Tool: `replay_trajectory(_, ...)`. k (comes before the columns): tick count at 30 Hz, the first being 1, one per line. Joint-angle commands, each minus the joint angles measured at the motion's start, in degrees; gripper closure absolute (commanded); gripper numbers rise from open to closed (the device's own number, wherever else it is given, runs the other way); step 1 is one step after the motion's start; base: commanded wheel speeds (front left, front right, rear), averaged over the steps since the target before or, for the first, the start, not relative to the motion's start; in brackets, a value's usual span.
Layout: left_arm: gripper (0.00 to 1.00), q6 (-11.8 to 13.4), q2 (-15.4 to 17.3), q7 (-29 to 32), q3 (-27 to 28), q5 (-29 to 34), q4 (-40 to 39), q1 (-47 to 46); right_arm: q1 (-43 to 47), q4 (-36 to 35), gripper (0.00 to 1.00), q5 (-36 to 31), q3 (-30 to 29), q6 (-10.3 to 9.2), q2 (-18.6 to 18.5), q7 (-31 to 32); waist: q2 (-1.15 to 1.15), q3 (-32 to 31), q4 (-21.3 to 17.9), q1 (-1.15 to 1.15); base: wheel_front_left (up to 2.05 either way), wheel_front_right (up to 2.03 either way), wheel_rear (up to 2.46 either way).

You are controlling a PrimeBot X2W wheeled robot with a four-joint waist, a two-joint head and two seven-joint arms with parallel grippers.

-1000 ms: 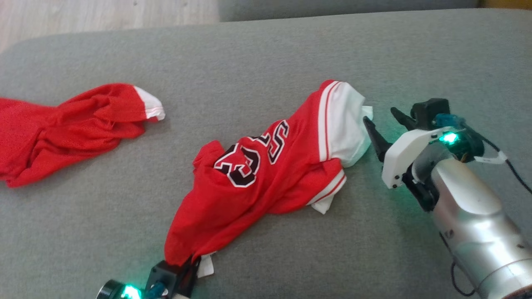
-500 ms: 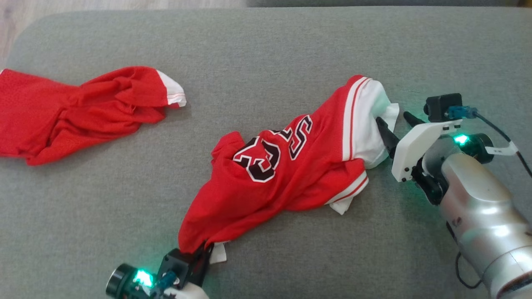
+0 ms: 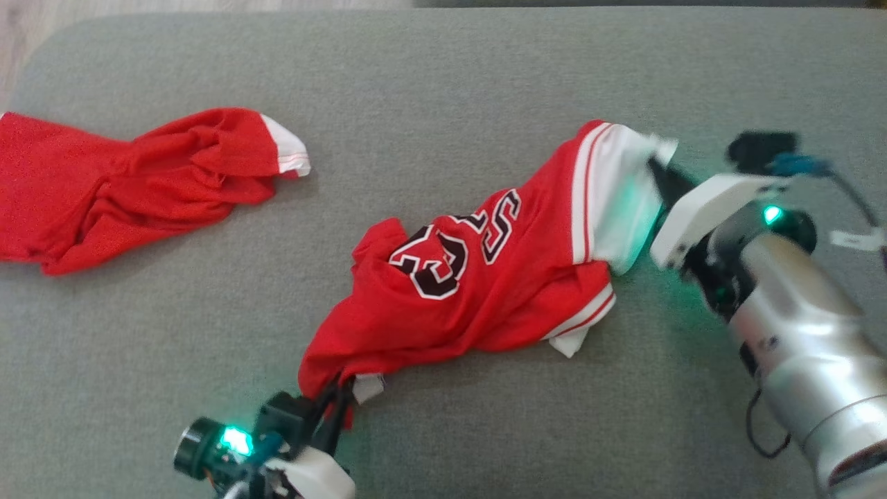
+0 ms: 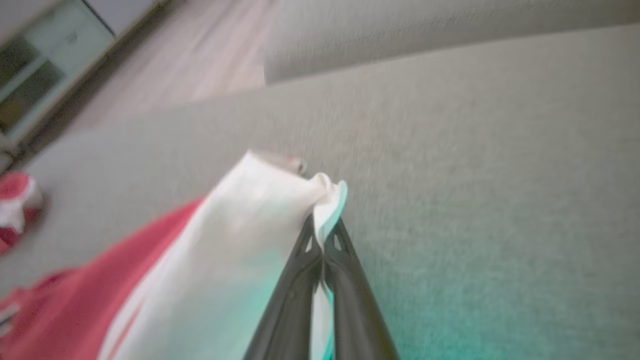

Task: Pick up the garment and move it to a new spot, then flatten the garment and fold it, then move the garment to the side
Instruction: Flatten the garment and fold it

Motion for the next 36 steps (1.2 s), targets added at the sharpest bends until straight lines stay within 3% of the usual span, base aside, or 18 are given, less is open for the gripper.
replay_trajectory(1,1.0,0.29,-0.17,-0.78,2.81,-1.17,-2.92,-2.13,-0.03,-3.41,1.0,2.51,-0.95,0.43,-0.7,-2.1,0.0,-0.71,-0.75,0.0,0.0,0.0,0.0)
replay_trajectory(6,1.0,-0.14,-0.16,-1.55,5.48,-5.66,-9.18,-2.3,2.83,-14.75,1.0,10.38,-4.13,0.43,-4.85,-4.84,0.0,-2.75,-2.97,0.0,0.0,0.0,0.0)
replay_trajectory(11,1.0,-1.02,-0.35,0.08,6.67,-11.06,-18.46,-2.62,8.96,-30.06,1.0,15.95,-7.45,0.43,-11.43,-3.23,0.0,-4.86,-5.52,0.0,0.0,0.0,0.0)
replay_trajectory(12,1.0,-1.02,-0.35,0.08,6.67,-11.06,-18.46,-2.62,8.96,-30.06,1.0,15.95,-7.45,0.43,-11.43,-3.23,0.0,-4.86,-5.52,0.0,0.0,0.0,0.0)
replay_trajectory(19,1.0,-2.0,4.0,6.18,9.13,-16.72,-34.38,-7.65,15.55,-54.01,1.0,19.34,-21.9,0.43,-16.15,1.31,0.0,-5.28,-10.34,0.0,0.0,0.0,0.0)
replay_trajectory(23,1.0,-2.4,8.34,12.23,10.5,-19.65,-40.02,-16.41,14.13,-64.69,1.0,17.32,-33.79,0.43,-14.13,8.39,0.0,-4.16,-12.62,0.0,0.0,0.0,0.0)
replay_trajectory(27,1.0,-2.74,11.89,18.64,8.11,-26.3,-39.22,-30.06,6.69,-68.42,1.0,9.34,-43.31,0.43,-10.19,19.55,0.0,-1.41,-13.5,0.0,0.0,0.0,0.0)
replay_trajectory(32,1.0,-2.83,15.14,22.3,3.77,-27.76,-27.28,-49.57,-8.4,-63.47,1.0,-4.13,-47.23,0.43,-2.31,29.84,0.0,3.96,-14.37,0.0,0.0,0.0,0.0)
replay_trajectory(36,1.0,-2.84,15.39,21.59,-1.03,-24.65,-12.6,-63.04,-19.37,-53.73,1.0,-14.86,-48.71,0.43,3.76,29.58,0.0,9.01,-15.2,0.0,0.0,0.0,0.0)
